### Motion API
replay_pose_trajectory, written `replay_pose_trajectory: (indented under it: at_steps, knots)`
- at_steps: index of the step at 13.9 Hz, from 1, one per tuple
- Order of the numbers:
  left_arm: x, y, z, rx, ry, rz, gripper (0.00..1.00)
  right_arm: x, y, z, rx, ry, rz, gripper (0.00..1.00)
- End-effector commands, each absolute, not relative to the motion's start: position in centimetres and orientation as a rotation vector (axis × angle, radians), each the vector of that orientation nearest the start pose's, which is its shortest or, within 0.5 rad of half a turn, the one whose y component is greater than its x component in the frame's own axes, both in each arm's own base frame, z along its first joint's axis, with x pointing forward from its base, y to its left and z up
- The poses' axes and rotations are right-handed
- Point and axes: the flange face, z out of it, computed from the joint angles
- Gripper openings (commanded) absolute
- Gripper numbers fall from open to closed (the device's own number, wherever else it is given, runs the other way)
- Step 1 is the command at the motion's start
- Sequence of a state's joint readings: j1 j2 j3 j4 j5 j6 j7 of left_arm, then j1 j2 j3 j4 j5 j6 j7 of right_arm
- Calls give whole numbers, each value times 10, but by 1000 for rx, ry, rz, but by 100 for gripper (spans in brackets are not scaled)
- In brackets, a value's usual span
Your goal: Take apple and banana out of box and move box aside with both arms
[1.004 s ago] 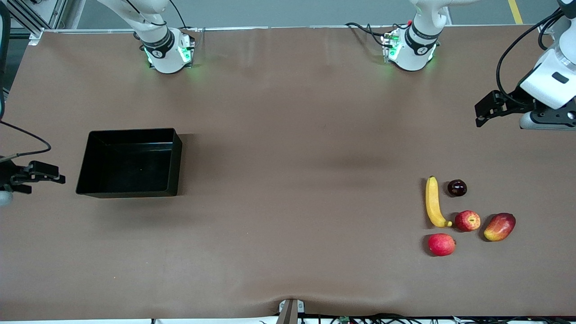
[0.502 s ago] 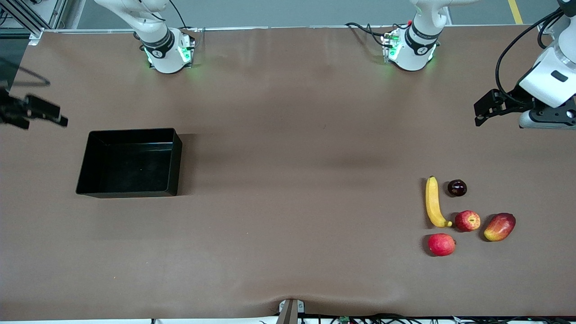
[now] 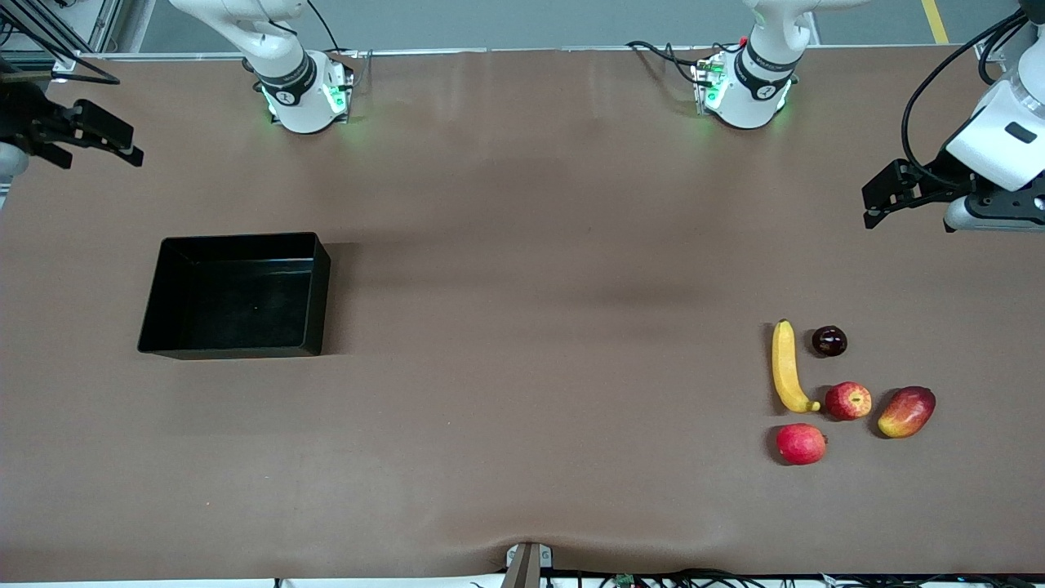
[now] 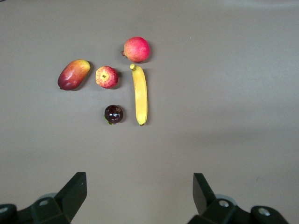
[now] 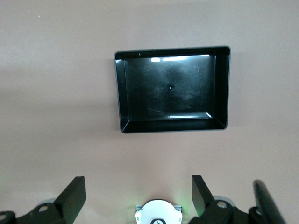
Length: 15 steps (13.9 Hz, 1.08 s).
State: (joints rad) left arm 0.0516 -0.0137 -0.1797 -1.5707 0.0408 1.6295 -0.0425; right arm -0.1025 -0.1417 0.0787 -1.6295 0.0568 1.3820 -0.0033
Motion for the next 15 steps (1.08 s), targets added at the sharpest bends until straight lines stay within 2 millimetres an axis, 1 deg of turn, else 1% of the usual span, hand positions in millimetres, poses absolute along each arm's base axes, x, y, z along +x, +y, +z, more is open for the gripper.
replay_pose_trajectory:
  at_steps: [1, 4, 8, 15]
  knots:
    - [552, -67, 643, -3115, 131, -99, 100, 482, -8, 661, -3105, 69, 120, 100]
    - [552, -68, 642, -3118, 134, -89, 100, 484, -15, 659, -3105, 92, 117, 100]
    - [552, -68, 642, -3118, 134, -89, 100, 502, -13, 652, -3093, 86, 40, 100]
    - [550, -67, 641, -3119, 134, -70, 100, 504, -14, 651, -3092, 88, 26, 100]
